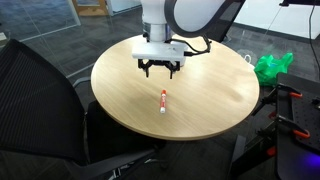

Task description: Remove the red marker from the white mug

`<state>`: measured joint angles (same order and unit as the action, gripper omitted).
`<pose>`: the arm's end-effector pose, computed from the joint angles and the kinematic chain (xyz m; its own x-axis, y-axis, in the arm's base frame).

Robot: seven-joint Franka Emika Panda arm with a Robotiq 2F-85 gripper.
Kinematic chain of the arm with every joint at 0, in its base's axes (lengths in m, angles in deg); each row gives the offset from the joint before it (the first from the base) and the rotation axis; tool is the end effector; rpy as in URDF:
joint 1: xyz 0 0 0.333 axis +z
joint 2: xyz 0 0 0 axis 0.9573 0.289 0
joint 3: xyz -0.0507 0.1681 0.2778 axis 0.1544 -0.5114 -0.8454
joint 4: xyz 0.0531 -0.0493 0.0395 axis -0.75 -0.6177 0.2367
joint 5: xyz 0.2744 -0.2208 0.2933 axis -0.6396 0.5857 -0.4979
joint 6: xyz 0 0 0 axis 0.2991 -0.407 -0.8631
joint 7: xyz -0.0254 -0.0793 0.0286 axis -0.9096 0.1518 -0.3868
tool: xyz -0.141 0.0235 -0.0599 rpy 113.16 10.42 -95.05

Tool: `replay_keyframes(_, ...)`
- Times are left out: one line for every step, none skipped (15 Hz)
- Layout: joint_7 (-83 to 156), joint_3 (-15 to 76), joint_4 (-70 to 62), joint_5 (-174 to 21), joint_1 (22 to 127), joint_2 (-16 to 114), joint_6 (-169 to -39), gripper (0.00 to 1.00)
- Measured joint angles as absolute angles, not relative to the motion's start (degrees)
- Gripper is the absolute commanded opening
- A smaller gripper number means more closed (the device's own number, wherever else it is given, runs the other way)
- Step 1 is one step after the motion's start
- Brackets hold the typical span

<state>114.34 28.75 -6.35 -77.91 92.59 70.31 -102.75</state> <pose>0.7090 0.2159 0.1389 0.4434 -0.8950 0.0497 -0.8962 -0.4436 0.0072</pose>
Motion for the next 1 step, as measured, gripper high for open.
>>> replay_keyframes(114.35,28.75,-6.42,-77.91,92.59,70.31,-102.82,1.00)
